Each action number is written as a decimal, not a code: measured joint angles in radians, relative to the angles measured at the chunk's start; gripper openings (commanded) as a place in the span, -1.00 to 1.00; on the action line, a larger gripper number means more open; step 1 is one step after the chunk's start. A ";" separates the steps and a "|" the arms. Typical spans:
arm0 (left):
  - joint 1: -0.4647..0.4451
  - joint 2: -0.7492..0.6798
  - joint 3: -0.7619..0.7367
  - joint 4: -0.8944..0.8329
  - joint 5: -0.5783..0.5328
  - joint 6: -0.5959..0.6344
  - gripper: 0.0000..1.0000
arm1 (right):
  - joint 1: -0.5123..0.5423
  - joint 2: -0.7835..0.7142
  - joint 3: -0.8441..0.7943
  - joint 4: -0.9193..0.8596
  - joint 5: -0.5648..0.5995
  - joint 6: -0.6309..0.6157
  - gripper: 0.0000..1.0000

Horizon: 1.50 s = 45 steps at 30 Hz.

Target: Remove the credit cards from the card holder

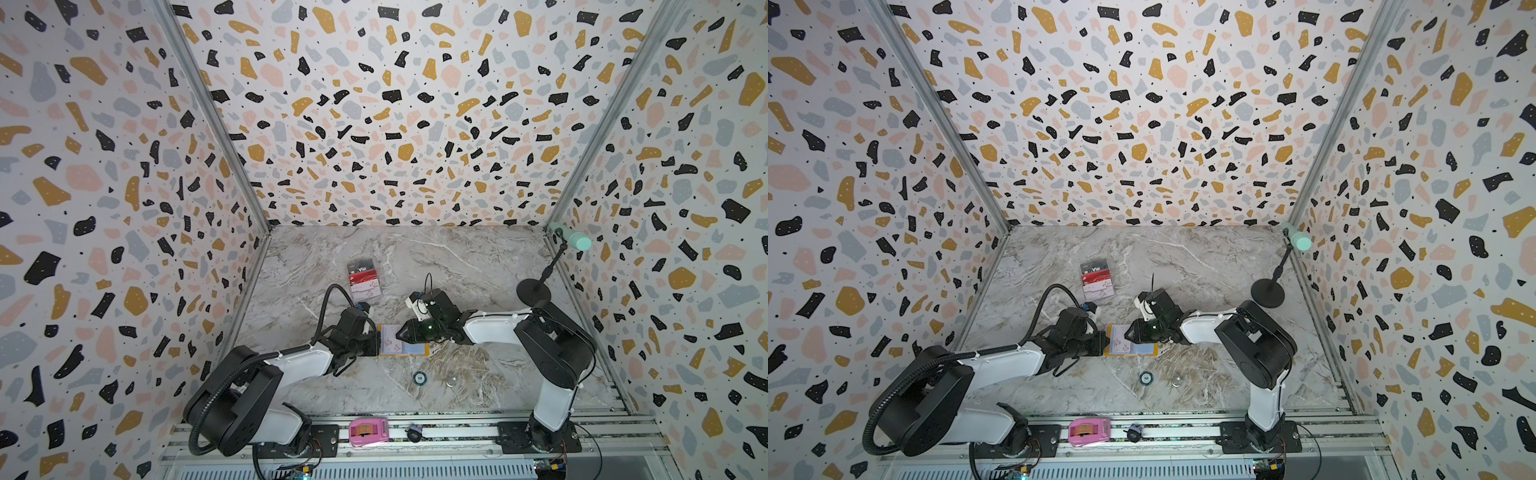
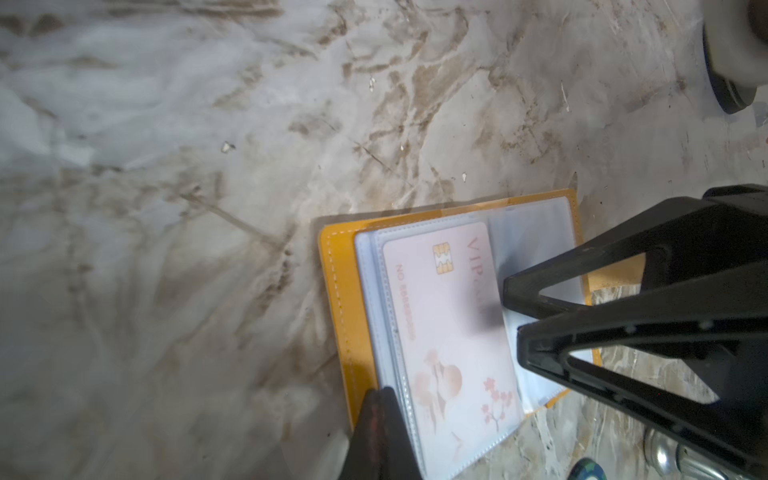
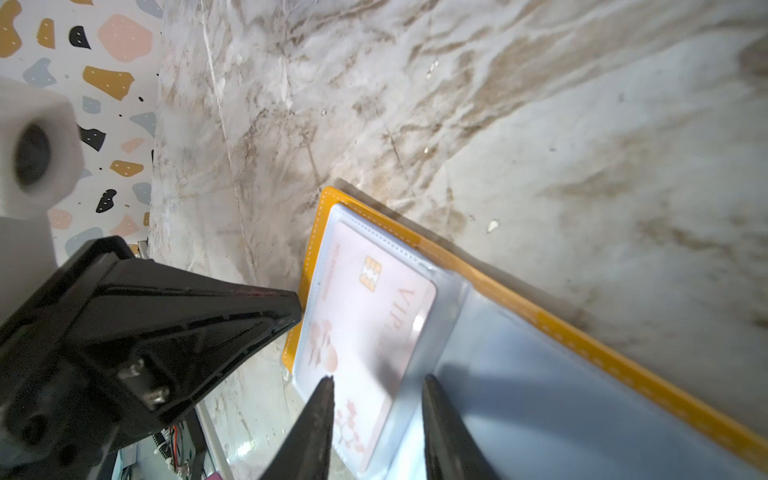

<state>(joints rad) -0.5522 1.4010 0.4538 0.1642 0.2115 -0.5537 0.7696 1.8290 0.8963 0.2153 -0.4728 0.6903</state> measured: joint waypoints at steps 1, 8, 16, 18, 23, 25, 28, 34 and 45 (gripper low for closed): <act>0.000 0.004 0.000 0.002 0.001 0.000 -1.00 | 0.000 0.000 0.000 0.000 0.001 0.000 -0.26; 0.000 0.009 0.000 0.016 0.010 0.001 -1.00 | 0.000 0.000 -0.012 0.018 -0.016 0.008 -0.27; 0.000 0.010 -0.010 0.029 0.016 0.000 -1.00 | 0.000 0.014 -0.017 0.060 -0.074 0.039 -0.29; 0.000 0.010 -0.016 0.039 0.016 0.000 -1.00 | -0.001 0.021 -0.017 0.068 -0.083 0.047 -0.29; 0.000 0.010 -0.027 0.062 0.016 0.000 -1.00 | -0.003 0.027 -0.017 0.076 -0.090 0.059 -0.28; 0.000 0.010 -0.033 0.073 0.016 0.000 -1.00 | -0.004 0.031 -0.017 0.080 -0.094 0.065 -0.28; 0.000 0.009 -0.043 0.092 0.017 0.000 -1.00 | -0.008 0.039 -0.018 0.093 -0.109 0.079 -0.29; 0.000 0.007 -0.057 0.116 0.018 0.000 -1.00 | -0.022 0.050 -0.040 0.160 -0.154 0.125 -0.28; 0.000 0.006 -0.064 0.129 0.018 0.000 -1.00 | -0.035 0.057 -0.080 0.265 -0.216 0.199 -0.32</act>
<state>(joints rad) -0.5518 1.4075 0.3893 0.2935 0.2298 -0.5537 0.7349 1.8862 0.8162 0.4805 -0.6891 0.8890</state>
